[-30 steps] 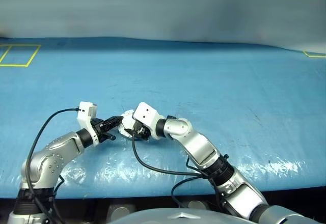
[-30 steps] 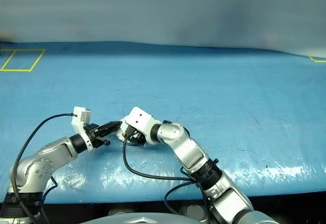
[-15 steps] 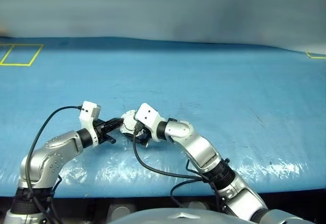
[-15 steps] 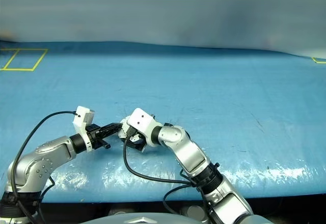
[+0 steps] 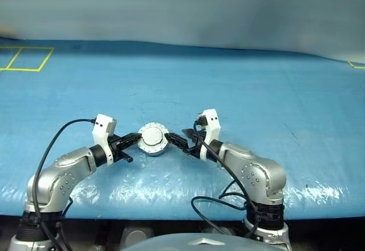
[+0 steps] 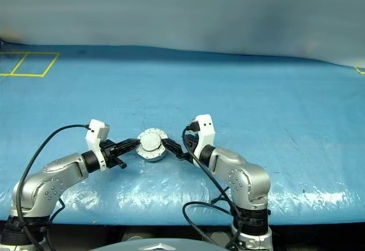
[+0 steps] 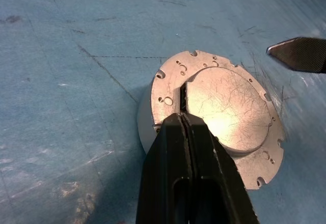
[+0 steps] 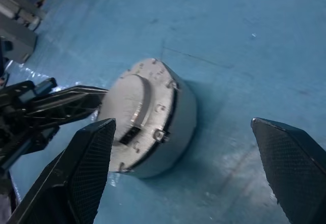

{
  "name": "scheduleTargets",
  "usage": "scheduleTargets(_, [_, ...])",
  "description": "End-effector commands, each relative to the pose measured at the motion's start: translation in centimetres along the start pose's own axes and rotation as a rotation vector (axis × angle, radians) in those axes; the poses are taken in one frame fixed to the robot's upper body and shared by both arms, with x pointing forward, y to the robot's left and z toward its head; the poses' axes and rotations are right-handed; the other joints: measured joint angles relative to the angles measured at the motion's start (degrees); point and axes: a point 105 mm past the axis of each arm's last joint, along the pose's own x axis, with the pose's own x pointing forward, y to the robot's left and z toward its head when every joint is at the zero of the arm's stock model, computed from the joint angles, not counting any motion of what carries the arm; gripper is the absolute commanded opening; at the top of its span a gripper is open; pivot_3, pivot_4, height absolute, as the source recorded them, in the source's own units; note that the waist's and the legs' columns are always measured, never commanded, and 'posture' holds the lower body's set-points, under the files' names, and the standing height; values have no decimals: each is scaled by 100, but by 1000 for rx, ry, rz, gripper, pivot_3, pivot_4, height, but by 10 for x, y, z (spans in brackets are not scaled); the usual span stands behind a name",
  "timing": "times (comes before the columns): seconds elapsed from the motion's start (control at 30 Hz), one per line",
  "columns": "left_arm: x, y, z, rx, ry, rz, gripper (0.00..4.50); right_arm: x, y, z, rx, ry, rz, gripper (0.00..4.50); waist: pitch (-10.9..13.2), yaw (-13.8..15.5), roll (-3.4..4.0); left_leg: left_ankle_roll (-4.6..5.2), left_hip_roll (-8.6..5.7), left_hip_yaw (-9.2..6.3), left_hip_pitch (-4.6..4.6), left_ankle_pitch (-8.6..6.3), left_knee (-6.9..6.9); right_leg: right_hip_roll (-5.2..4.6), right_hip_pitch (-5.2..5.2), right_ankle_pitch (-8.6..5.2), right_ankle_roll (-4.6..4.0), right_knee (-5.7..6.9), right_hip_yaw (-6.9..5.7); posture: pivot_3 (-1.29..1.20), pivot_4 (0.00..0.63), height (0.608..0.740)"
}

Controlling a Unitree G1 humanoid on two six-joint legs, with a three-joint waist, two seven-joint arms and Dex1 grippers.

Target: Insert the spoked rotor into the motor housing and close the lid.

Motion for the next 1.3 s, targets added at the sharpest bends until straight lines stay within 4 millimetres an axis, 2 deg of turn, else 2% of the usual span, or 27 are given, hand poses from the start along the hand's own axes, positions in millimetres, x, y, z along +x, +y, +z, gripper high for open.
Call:
scheduleTargets(0.03, [6, 0, -11, -14, 45, -10, 0, 21, 34, -1, 199, -41, 131, 4458, -1, -22, 6, 1, 2, 0, -4, 1, -3, 2, 2, 0, 0, 2, -1, 0, 150, 740])
scheduleTargets(0.27, [3, 1, -12, -17, 47, -4, 0, 32, 51, -10, 387, 1, 258, 4458, -17, -75, 2, 2, 12, 1, 7, 1, -7, 8, 9, -4, -5, 6, -3, 0, 150, 740])
scheduleTargets(0.5, [0, 2, -15, -23, 50, 10, 0, 42, 83, -13, 495, 62, 415, 4458, -20, -124, 4, 2, 16, 1, 10, 0, -8, 12, 9, -6, -9, 6, -2, 0, 150, 740])
scheduleTargets(0.67, [-3, 3, -17, -27, 55, 21, 0, 54, 94, -24, 600, 118, 454, 4458, -19, -149, 7, 4, 17, 3, 7, -1, -11, 12, 8, -7, -11, 6, -2, 0, 150, 740])
scheduleTargets(0.8, [-7, 4, -18, -28, 46, 36, 0, 57, 97, -20, 679, 112, 503, 4458, -18, -153, 9, 7, 17, 3, 3, -3, -17, 12, 4, -8, -12, 6, -2, 0, 150, 740])
scheduleTargets(0.9, [-9, 4, -20, -36, 45, 37, 0, 57, 97, -15, 739, 99, 526, 3874, -13, -157, 16, 7, 18, 3, 0, -2, -22, 14, -2, -8, -12, 7, -2, 0, 150, 740])
scheduleTargets(1.1, [-9, 5, -22, -42, 54, 41, 0, 49, 104, -18, 738, 153, 567, 1881, -12, -157, 17, 7, 20, 3, -3, -3, -41, 15, -10, -5, -8, 7, -3, 0, 150, 740])
scheduleTargets(1.17, [-9, 6, -21, -44, 51, 39, 0, 47, 103, -20, 730, 169, 560, 1337, -11, -156, 18, 7, 20, 2, -2, -3, -46, 16, -12, -5, -7, 7, -5, 0, 150, 740])
scheduleTargets(1.3, [-8, 10, -16, -45, 34, 50, 0, 44, 97, -25, 713, 200, 526, 1285, -10, -172, 20, 7, 23, 2, -5, -3, -48, 19, -17, -4, -6, 7, -4, 0, 150, 740])
